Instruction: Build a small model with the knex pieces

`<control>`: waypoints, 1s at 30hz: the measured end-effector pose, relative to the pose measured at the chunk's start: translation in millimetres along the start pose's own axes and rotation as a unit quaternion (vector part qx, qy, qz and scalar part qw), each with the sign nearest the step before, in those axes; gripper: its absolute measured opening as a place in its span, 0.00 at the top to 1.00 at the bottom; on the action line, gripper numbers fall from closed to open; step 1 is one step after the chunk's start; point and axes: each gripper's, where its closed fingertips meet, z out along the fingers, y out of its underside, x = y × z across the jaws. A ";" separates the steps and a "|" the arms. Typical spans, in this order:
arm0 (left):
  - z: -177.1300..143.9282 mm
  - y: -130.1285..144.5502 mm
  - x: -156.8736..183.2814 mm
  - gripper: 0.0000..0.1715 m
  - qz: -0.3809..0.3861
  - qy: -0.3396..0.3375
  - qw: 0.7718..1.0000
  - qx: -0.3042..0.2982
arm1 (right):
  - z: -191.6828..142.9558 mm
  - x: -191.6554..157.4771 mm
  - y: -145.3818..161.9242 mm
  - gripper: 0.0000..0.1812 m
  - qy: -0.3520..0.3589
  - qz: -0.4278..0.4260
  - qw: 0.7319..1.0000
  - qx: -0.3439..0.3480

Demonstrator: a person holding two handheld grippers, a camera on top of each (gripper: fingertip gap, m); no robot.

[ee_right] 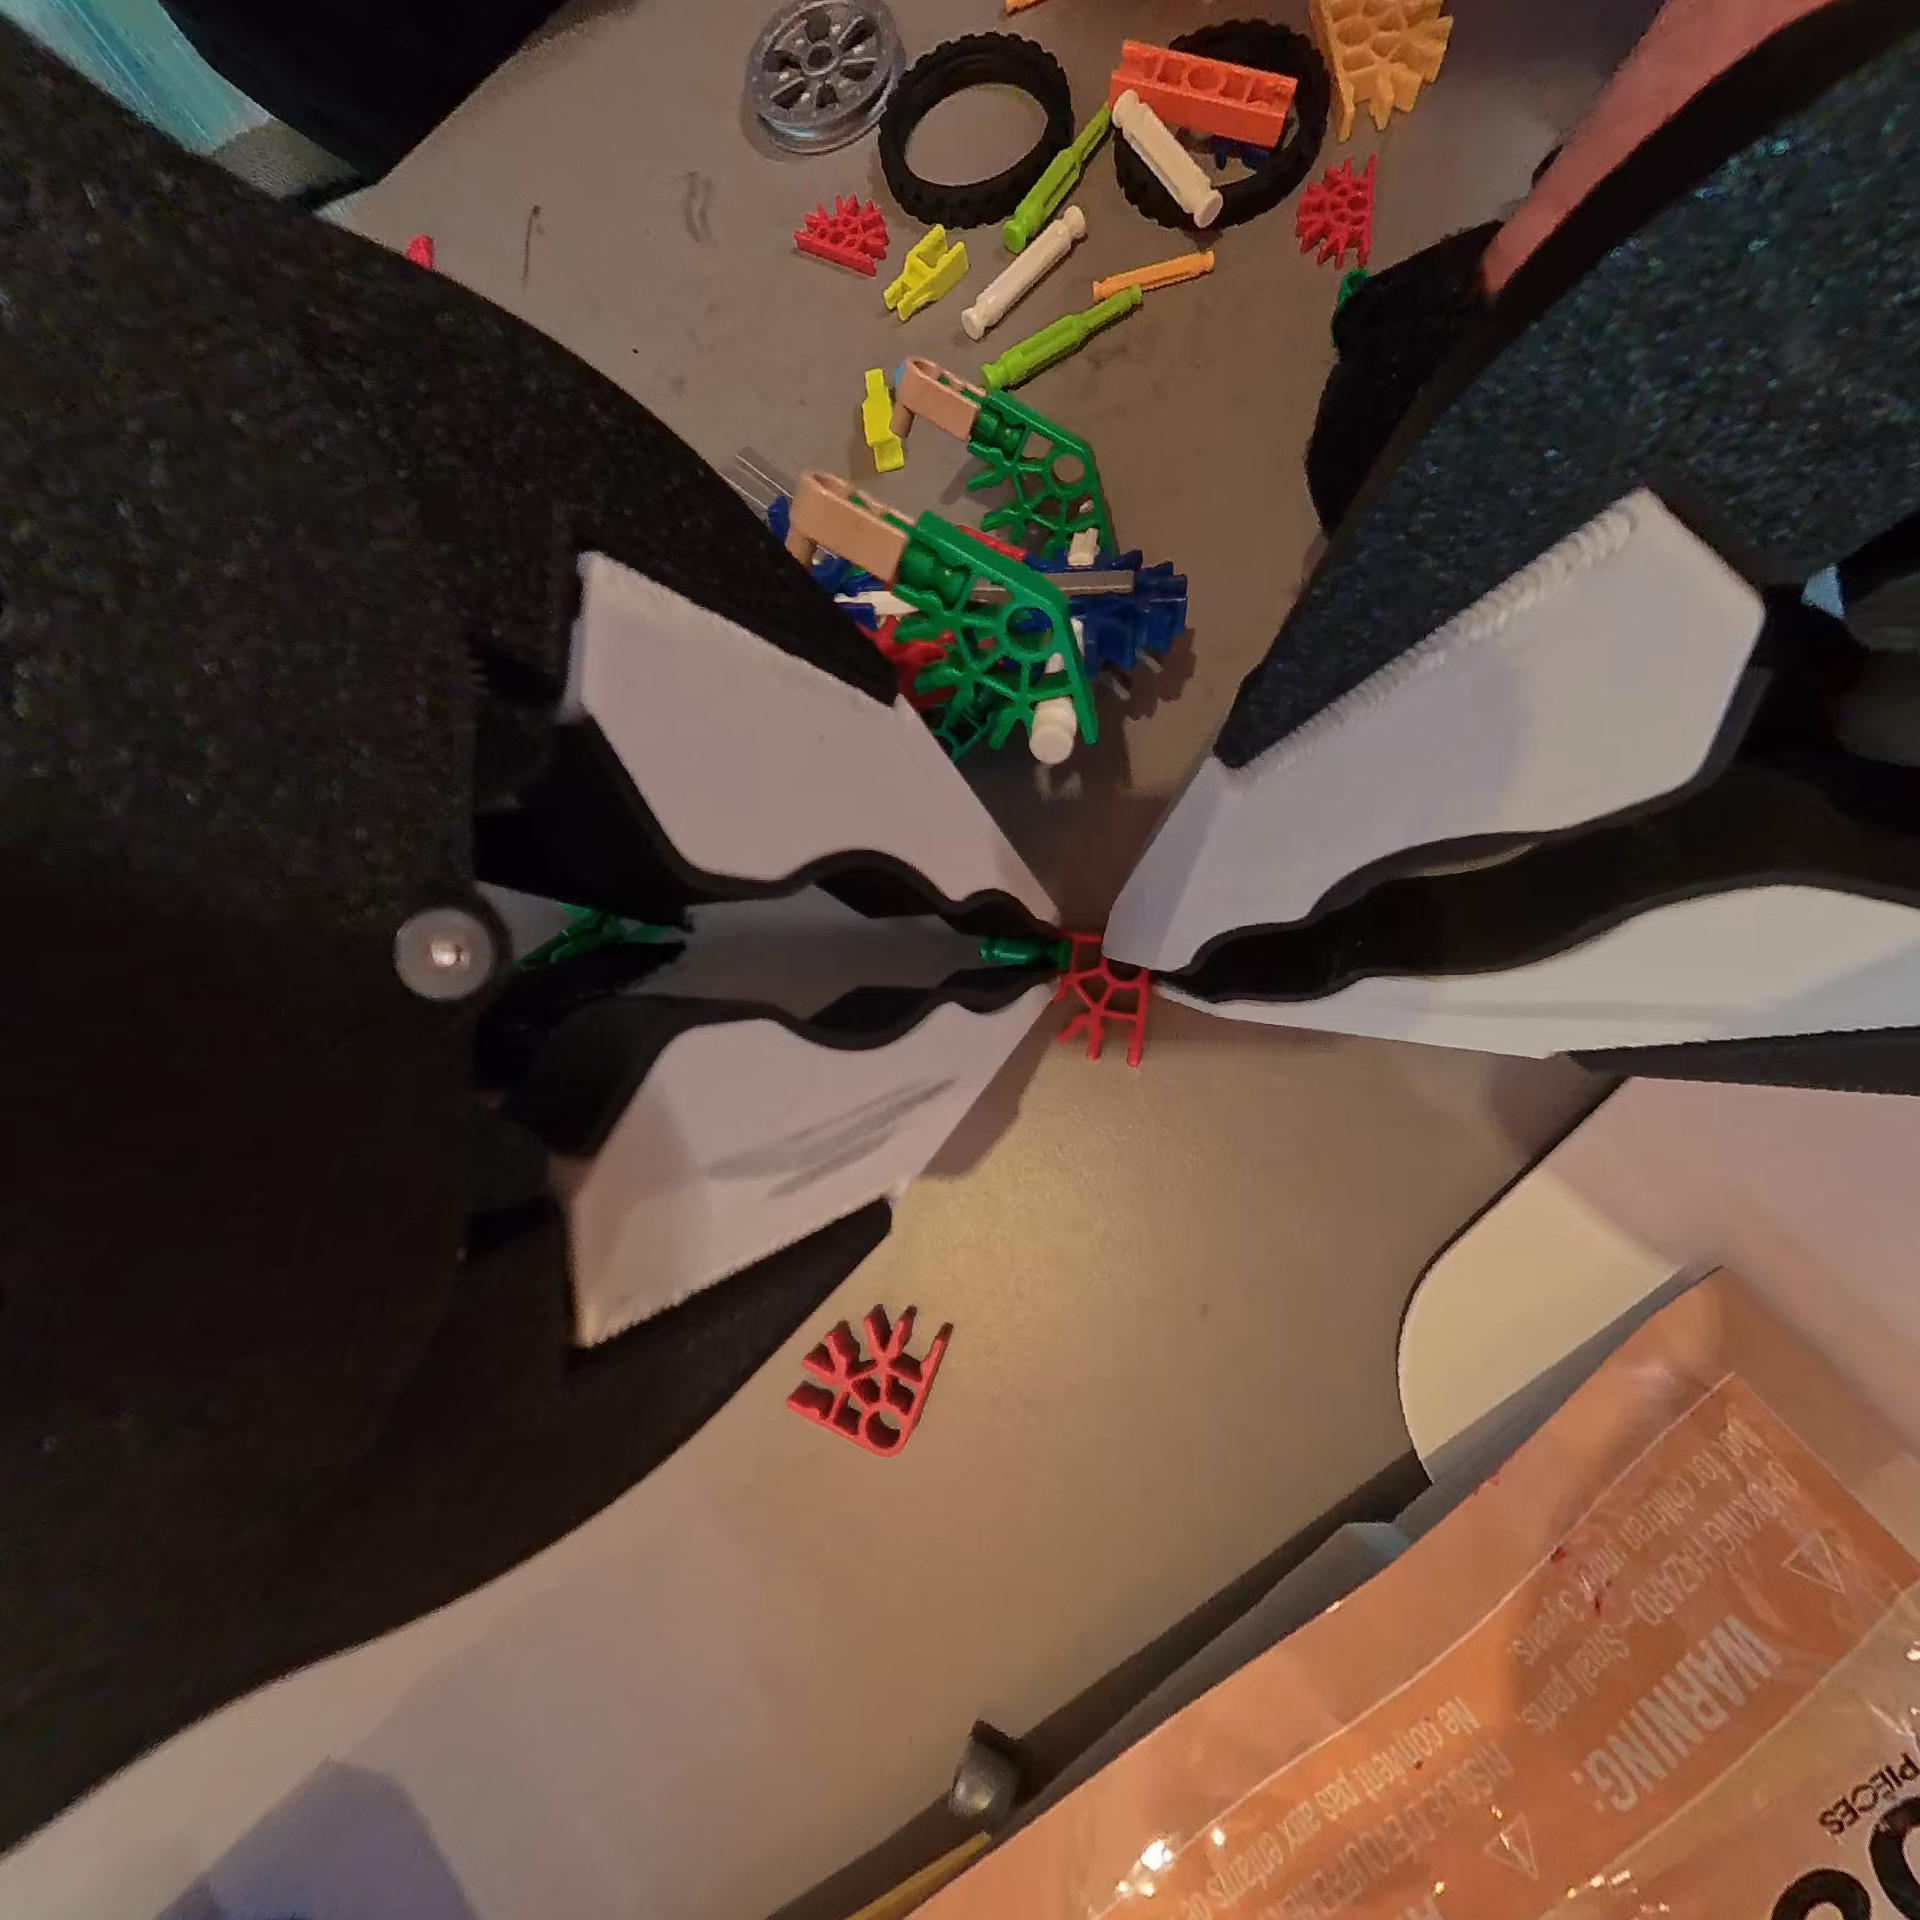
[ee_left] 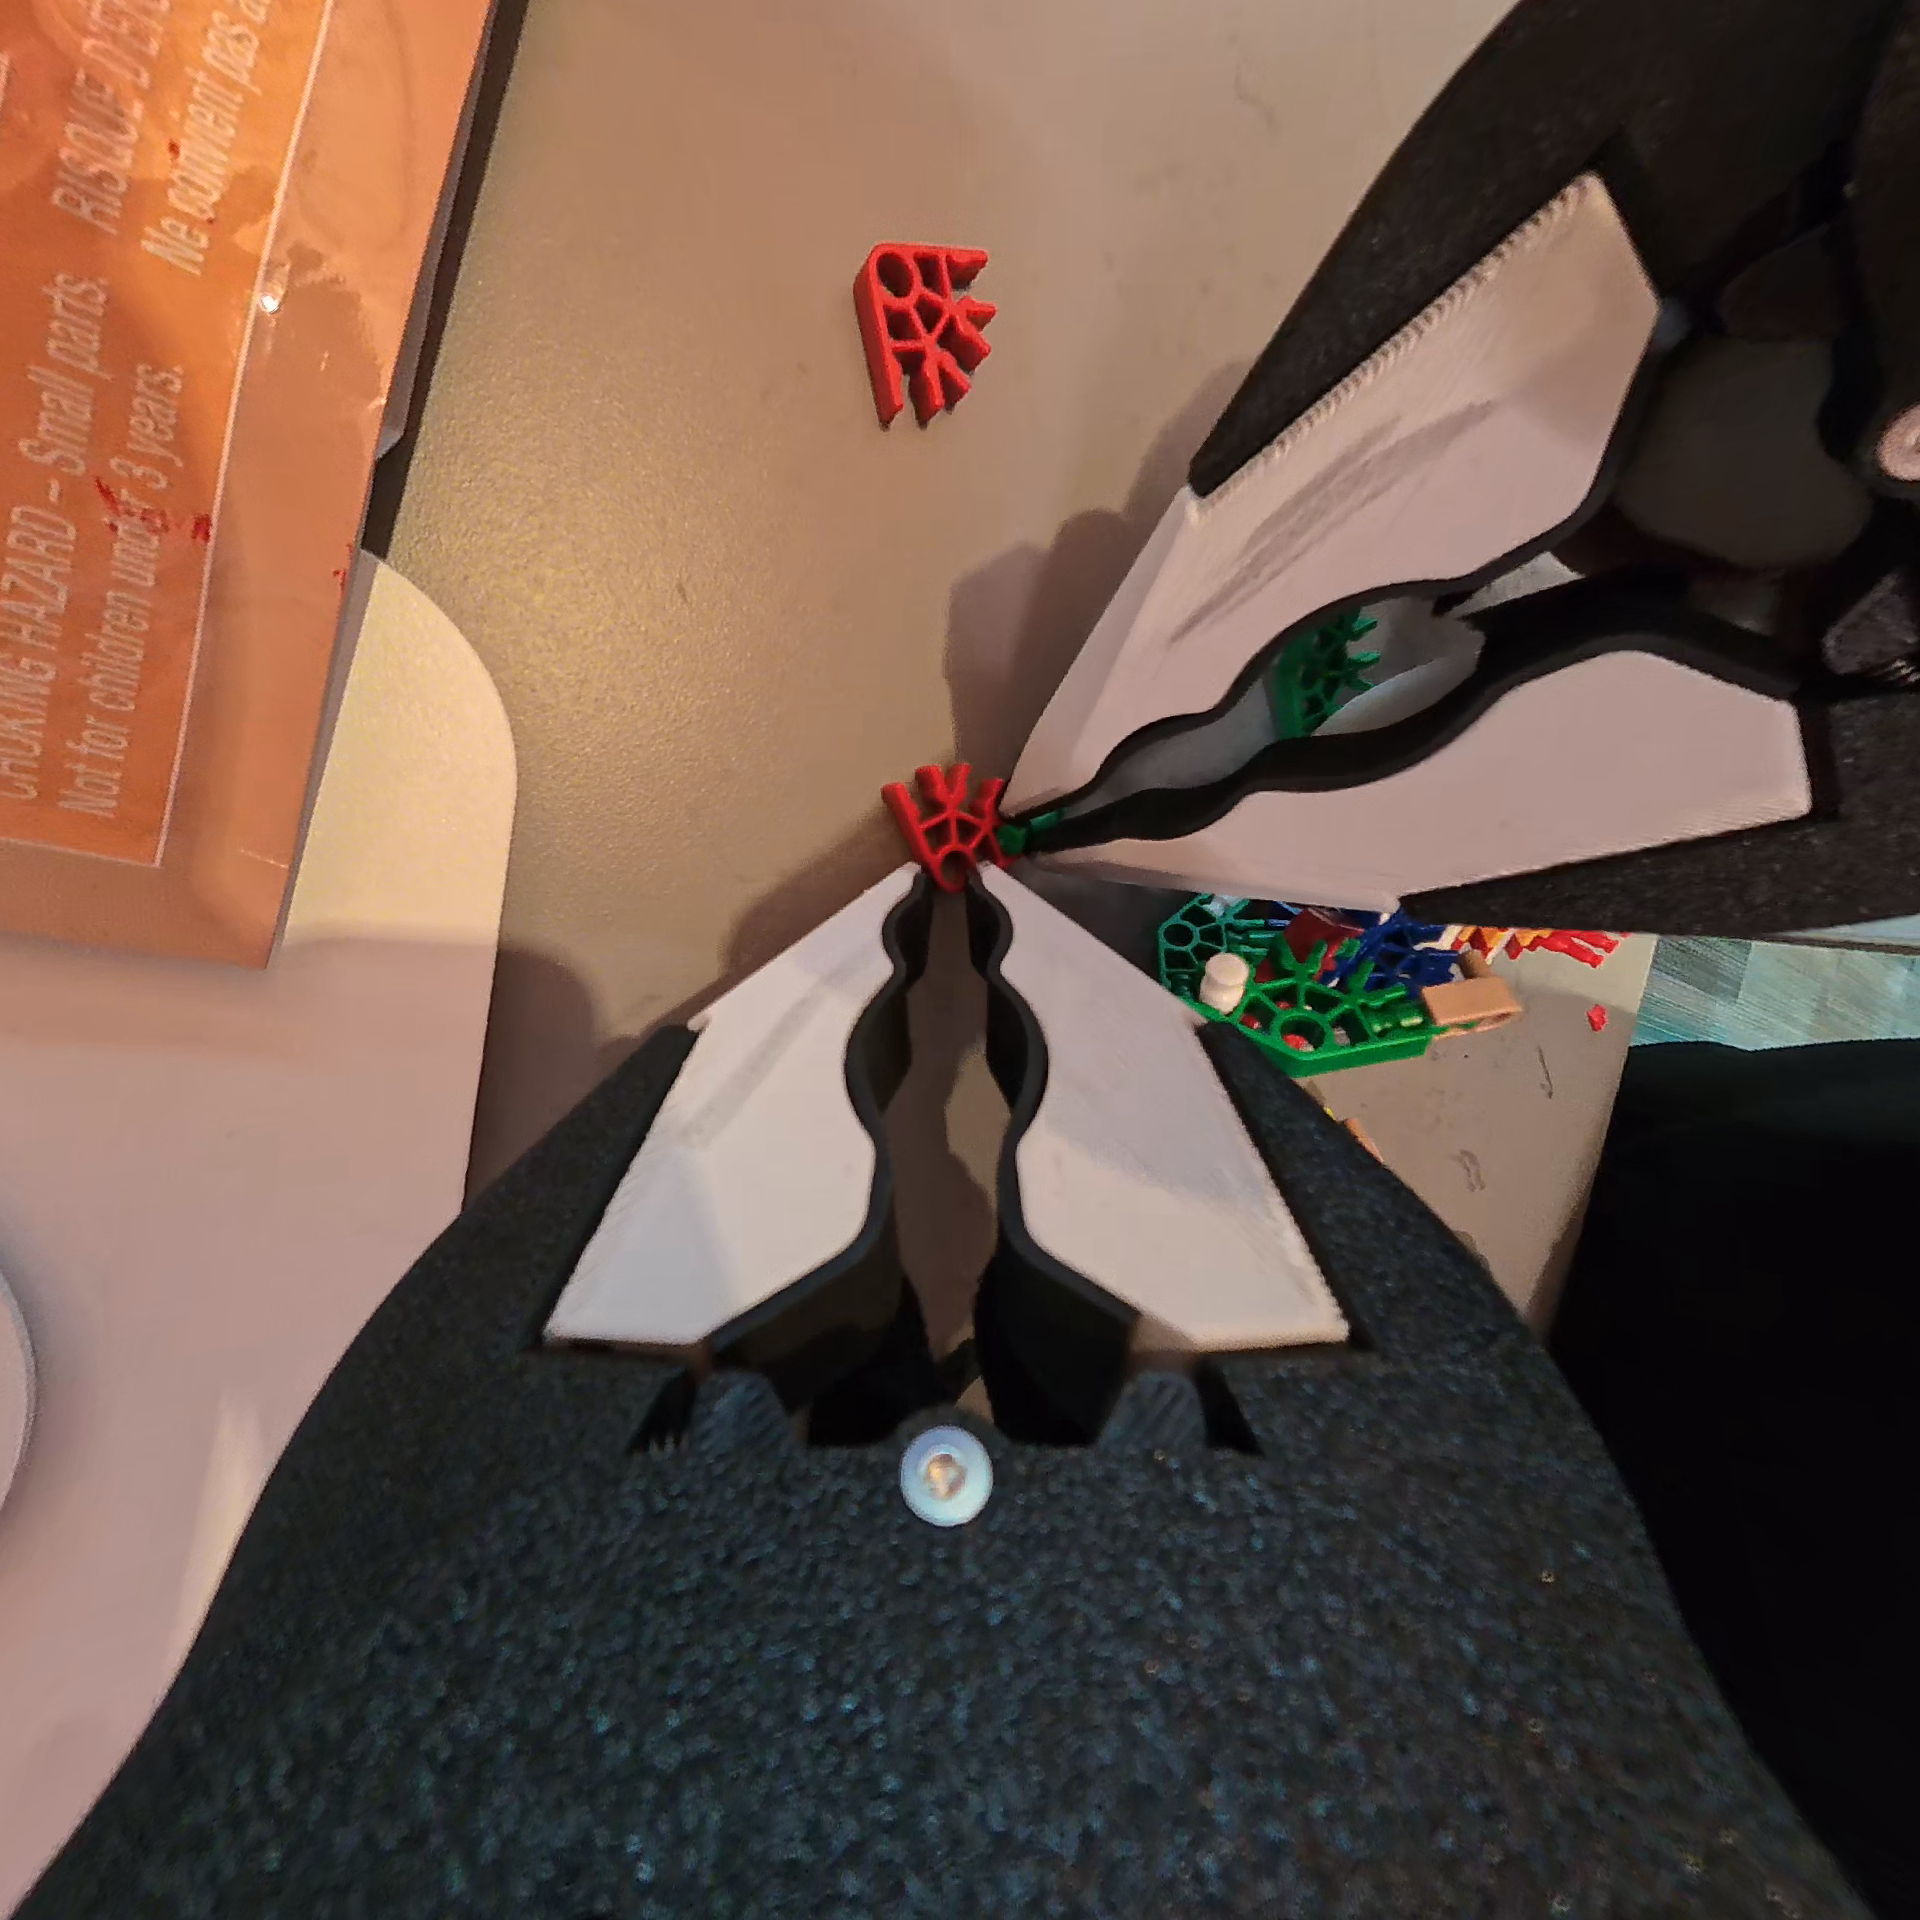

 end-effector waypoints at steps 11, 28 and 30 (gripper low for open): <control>-0.1 0.0 -0.2 0.97 0.002 0.001 1.000 -0.001 | 0.7 -0.3 0.2 0.98 0.012 -0.045 0.996 -0.073; 0.9 0.6 1.3 0.98 0.000 0.016 1.000 0.000 | -2.7 1.7 0.1 0.98 -0.115 0.047 0.992 0.026; 1.0 0.6 1.4 0.98 -0.003 0.020 1.000 0.000 | -2.8 2.9 0.3 0.98 -0.111 0.042 0.993 0.026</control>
